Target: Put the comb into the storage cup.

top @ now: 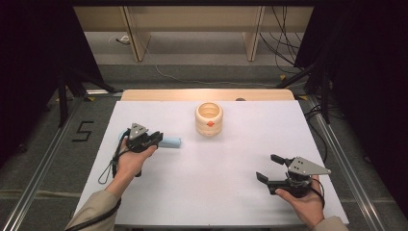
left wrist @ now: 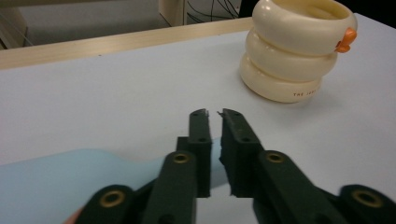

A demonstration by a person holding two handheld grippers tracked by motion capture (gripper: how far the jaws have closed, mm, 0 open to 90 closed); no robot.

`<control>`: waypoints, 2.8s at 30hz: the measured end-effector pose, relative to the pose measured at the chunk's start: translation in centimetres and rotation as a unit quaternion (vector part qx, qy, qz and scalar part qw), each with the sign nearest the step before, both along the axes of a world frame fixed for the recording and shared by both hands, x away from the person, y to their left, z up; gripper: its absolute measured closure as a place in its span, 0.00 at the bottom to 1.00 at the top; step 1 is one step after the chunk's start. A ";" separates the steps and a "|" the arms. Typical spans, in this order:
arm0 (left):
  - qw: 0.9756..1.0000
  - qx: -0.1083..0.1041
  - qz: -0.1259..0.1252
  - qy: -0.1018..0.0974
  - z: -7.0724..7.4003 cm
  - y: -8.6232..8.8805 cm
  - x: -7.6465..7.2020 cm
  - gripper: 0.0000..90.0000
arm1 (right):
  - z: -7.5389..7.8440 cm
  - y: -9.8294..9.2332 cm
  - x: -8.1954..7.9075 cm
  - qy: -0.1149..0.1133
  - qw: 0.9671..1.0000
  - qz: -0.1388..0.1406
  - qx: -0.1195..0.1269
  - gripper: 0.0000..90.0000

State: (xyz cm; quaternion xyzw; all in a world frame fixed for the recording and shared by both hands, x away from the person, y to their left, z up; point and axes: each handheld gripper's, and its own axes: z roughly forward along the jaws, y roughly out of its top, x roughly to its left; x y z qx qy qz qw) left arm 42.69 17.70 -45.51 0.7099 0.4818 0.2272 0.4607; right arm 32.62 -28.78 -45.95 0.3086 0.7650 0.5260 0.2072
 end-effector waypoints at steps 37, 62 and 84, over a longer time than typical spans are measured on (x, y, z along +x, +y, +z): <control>0.985 0.061 0.038 0.154 -2.2 -5.0 6.7 1.00 | -0.1 -0.2 0.1 0.010 1.000 0.009 0.006 0.18; 0.972 0.084 -0.003 0.218 -1.4 -2.9 4.1 1.00 | -0.2 -0.3 0.1 0.014 1.000 0.007 0.006 0.18; 0.963 0.126 -0.043 0.235 -0.4 0.7 -0.3 1.00 | -0.2 -0.3 0.1 0.016 1.000 0.003 0.005 0.18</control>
